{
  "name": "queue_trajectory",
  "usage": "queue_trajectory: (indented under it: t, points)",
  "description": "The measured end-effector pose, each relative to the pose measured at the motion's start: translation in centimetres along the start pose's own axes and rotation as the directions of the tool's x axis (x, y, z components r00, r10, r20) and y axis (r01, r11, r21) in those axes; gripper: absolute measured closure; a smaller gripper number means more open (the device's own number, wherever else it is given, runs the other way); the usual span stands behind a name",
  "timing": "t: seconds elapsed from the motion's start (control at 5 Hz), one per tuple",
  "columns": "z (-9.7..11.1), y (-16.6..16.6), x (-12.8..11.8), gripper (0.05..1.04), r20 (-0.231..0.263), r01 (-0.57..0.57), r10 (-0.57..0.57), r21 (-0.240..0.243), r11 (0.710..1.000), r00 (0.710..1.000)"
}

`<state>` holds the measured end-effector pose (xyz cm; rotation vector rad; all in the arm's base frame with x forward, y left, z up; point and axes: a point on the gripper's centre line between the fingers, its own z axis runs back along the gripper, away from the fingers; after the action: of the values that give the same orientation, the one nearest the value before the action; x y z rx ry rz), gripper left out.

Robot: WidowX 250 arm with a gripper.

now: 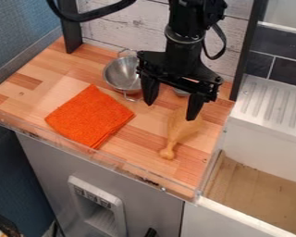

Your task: Move the orange towel to the top left corner of the desk

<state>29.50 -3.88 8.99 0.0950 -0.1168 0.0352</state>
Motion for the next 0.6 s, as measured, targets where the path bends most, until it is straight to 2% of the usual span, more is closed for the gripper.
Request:
queue_trajectory:
  t: [0.2,0.6]
  points:
    - [-0.8,-0.1,-0.4,0.083,-0.032,0.001,-0.001,0.004,1.000,0.999]
    - [-0.8,4.5,-1.5,0.083,-0.105,-0.115,0.116,0.022,0.993,0.988]
